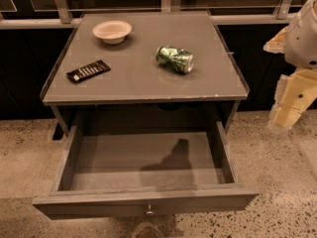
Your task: Place green can into top drawer
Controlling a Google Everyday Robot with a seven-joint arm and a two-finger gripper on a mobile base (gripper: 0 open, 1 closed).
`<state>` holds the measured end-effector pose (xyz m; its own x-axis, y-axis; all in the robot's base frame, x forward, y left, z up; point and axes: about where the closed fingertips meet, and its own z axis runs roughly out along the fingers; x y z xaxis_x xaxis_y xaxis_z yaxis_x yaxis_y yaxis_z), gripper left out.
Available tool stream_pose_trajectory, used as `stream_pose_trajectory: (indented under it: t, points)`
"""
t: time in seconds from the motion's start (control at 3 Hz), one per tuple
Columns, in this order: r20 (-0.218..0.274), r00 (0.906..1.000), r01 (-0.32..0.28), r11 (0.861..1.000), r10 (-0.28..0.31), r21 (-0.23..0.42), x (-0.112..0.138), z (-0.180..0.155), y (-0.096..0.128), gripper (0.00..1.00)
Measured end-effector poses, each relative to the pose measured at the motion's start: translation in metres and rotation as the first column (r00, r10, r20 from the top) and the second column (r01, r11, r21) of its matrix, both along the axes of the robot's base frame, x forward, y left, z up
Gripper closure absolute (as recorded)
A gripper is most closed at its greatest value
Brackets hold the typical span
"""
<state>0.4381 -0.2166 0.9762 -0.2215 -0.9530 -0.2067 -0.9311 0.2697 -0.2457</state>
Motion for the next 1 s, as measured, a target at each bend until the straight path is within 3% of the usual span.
stream_pose_trajectory:
  t: [0.33,0.67,1.0]
  points:
    - [0.000,1.0000,0.000,1.000,0.000,0.000,0.000,0.000,0.000,0.00]
    - [0.035,0.9994,0.006,1.000,-0.007,0.009,0.008,0.007,-0.007,0.00]
    - [0.114,0.9935,0.002,0.999,-0.006,0.042,0.038,0.019,-0.023,0.00]
